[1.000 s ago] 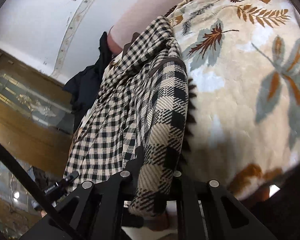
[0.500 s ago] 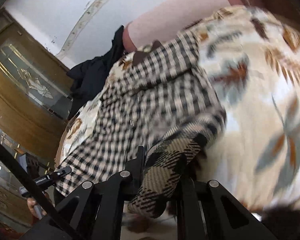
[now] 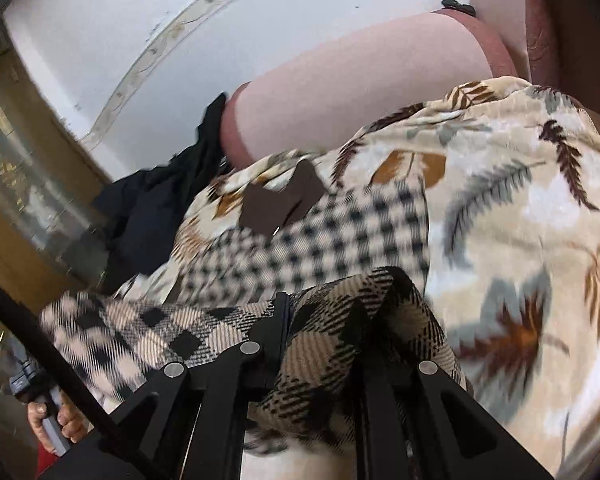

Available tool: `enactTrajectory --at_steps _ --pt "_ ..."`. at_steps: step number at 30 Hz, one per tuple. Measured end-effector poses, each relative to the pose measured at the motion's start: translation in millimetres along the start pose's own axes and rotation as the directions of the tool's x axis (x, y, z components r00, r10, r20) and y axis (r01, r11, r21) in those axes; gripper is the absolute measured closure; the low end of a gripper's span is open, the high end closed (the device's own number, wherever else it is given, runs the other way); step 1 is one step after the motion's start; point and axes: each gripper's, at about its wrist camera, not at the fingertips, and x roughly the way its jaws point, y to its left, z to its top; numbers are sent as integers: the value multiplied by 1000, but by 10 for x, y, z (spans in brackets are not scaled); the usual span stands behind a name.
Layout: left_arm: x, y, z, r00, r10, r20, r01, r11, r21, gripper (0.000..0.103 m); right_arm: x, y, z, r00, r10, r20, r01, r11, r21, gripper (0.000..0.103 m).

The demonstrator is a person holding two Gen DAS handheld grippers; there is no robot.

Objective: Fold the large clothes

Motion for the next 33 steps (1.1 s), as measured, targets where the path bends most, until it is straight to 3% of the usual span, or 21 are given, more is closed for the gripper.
enactTrajectory --at_steps 7,14,16,18,23,27,29,30,32,33 --pt "811 208 350 998 32 -55 -34 998 -48 96 761 -376 307 999 -39 -36 42 997 67 92" --pt "1120 403 451 994 -64 -84 52 989 -139 94 1173 -703 485 996 21 -89 -7 988 157 84" --pt "1102 459 499 989 -125 -73 110 977 -180 93 1218 -752 531 996 63 -71 -48 980 192 75" --pt "1074 534 550 979 -200 -51 182 953 -242 93 1223 -770 568 995 93 -33 -84 971 222 54" --pt "1083 662 575 960 -280 -29 252 902 -350 92 1208 -762 639 993 115 14 -115 964 239 44" --pt "1083 754 583 940 -340 -6 305 852 -426 91 1143 -727 662 992 119 40 -125 963 240 41" --pt "1054 772 594 939 -343 11 313 843 -437 82 1083 -675 668 992 116 54 -126 966 228 41" --pt "1003 782 609 947 -319 35 302 848 -436 74 1055 -635 671 991 116 60 -126 968 219 41" --pt "827 822 648 964 -241 108 264 864 -429 42 1006 -535 677 991 111 69 -122 975 186 41" --pt "722 843 678 970 -196 144 239 872 -427 39 975 -462 675 991 106 77 -117 980 161 41"
